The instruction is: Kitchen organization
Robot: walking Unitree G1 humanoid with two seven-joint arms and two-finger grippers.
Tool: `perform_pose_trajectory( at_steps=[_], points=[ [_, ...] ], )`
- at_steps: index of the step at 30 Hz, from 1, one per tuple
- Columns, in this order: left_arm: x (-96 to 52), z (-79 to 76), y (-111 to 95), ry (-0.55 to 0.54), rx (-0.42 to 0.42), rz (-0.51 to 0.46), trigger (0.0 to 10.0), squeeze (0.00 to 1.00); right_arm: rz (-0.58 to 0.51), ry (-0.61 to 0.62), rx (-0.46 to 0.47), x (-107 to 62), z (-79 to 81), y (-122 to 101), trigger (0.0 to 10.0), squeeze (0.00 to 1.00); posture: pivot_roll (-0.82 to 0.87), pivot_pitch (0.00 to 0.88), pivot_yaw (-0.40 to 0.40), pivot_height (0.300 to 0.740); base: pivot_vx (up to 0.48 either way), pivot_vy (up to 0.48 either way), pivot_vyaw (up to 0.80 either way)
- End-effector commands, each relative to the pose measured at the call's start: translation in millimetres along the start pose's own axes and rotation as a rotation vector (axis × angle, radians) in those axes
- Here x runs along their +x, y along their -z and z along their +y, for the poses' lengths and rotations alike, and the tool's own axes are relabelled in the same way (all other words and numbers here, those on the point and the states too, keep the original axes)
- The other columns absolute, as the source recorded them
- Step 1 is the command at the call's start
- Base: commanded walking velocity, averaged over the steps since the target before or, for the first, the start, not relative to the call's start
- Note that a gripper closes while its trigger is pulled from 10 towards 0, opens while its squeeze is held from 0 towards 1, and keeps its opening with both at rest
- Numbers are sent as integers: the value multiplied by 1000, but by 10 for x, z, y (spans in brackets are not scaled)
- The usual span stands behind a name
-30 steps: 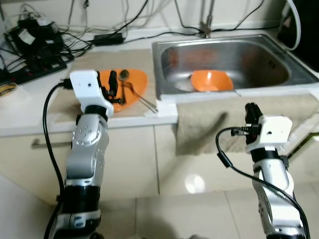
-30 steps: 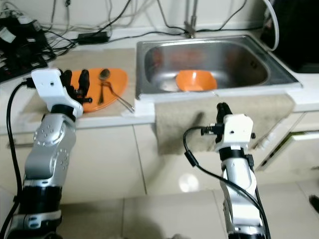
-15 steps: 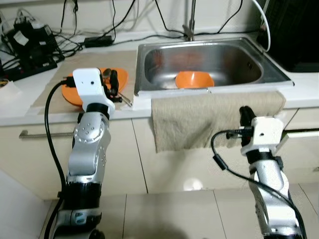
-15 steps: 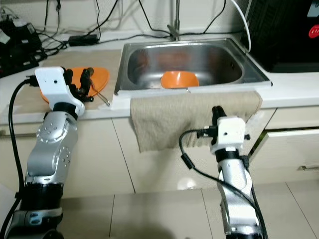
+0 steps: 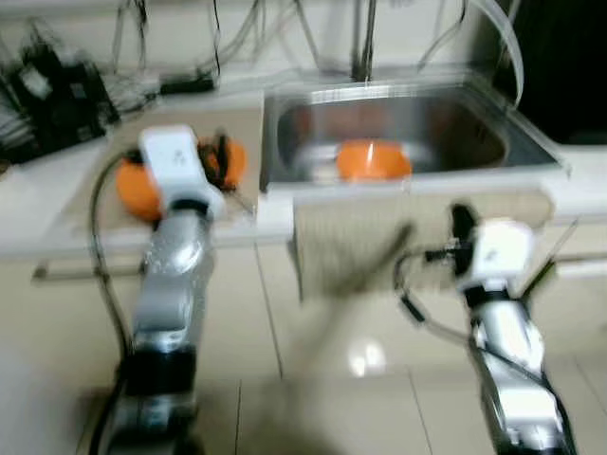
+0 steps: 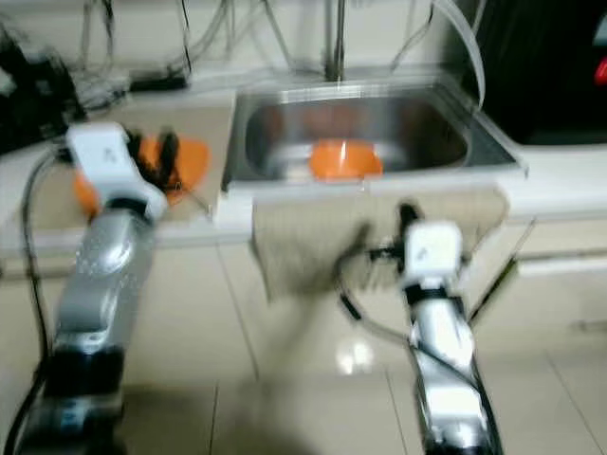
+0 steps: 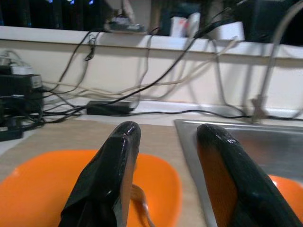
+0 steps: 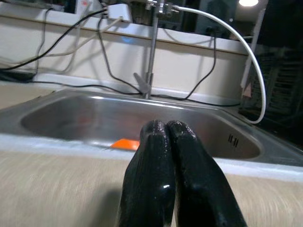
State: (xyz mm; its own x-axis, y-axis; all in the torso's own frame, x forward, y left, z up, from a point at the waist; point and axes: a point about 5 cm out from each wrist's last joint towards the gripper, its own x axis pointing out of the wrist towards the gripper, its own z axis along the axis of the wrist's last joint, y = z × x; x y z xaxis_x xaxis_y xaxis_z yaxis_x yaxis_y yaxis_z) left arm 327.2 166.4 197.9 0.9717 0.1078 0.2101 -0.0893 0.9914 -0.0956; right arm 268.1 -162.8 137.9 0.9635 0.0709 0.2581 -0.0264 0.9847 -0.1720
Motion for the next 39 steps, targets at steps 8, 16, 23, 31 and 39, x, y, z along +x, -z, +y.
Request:
perform_pose_trajectory(
  at_steps=[8,16,23,31,39],
  points=[
    [15,-164,-43,37,-16,-5,10000,0,19,13,-17,-25,-66,45,10000,0,-20,0,69,740,454,0,0],
    [20,-136,-44,-28,-27,9,10000,0,26,2,-12,-30,-38,63,10000,0,-15,0,68,740,343,55,0],
    [26,-125,-51,-44,18,10,10000,0,24,-5,-7,-22,-20,52,10000,0,-15,0,70,740,0,0,0],
    [96,-113,-58,-49,30,29,10000,0,19,-70,52,83,34,-66,10000,0,-21,0,83,740,0,0,0],
    [205,-22,48,17,125,190,10000,0,38,-373,89,244,7,-338,10000,0,-25,0,86,740,0,0,0]
  ],
)
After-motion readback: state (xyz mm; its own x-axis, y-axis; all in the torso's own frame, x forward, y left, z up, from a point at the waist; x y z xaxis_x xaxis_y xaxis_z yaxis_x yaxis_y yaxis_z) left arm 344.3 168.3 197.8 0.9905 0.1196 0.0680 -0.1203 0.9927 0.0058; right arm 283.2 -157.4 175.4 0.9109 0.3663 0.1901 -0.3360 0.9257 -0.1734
